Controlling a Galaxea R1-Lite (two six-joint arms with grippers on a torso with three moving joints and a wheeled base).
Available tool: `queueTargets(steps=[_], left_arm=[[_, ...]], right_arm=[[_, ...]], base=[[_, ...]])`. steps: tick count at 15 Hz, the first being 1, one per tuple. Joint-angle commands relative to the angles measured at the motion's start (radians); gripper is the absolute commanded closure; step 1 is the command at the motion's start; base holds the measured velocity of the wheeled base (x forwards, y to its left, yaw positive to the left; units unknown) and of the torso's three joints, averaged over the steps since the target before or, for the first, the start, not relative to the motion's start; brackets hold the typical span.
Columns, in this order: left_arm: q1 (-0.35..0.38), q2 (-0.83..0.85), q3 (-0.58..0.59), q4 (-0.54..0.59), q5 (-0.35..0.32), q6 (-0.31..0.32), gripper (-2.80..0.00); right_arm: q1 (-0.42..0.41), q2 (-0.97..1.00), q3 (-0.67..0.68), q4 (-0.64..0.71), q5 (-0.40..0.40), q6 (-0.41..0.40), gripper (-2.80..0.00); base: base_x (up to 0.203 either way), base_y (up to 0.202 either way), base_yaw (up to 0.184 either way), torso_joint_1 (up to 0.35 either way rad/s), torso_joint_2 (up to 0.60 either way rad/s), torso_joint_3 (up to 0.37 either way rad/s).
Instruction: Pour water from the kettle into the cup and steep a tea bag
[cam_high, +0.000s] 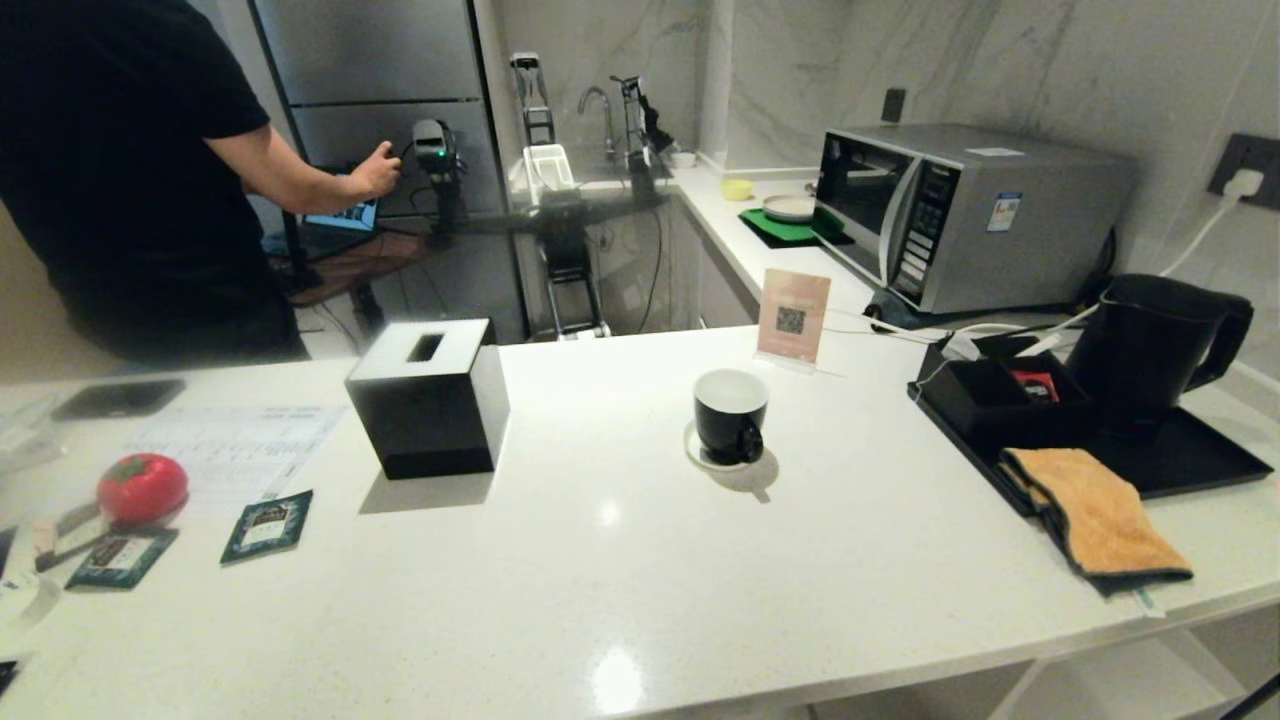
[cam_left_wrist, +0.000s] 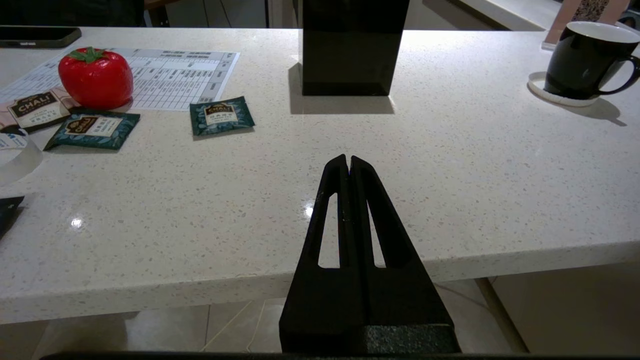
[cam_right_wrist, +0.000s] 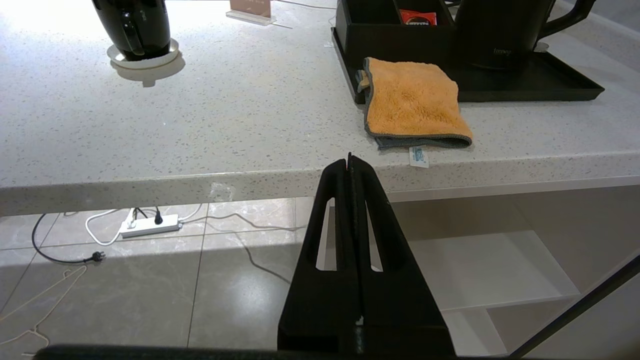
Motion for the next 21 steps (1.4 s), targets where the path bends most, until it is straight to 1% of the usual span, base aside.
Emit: queueTargets(steps=[1, 21], left_arm=[[0.0, 0.001, 0.0, 0.0, 0.0, -0.001, 0.0], [0.0, 0.002, 0.0, 0.0, 0.0, 0.001, 0.0]], right_arm=[[0.0, 0.002, 0.0, 0.0, 0.001, -0.001, 0.0], [0.0, 0.001, 0.0, 0.0, 0.001, -0.001, 0.0]], base=[[0.0, 0.0, 0.0, 0.0, 0.0, 0.0], [0.0, 0.0, 0.0, 0.0, 0.0, 0.0]])
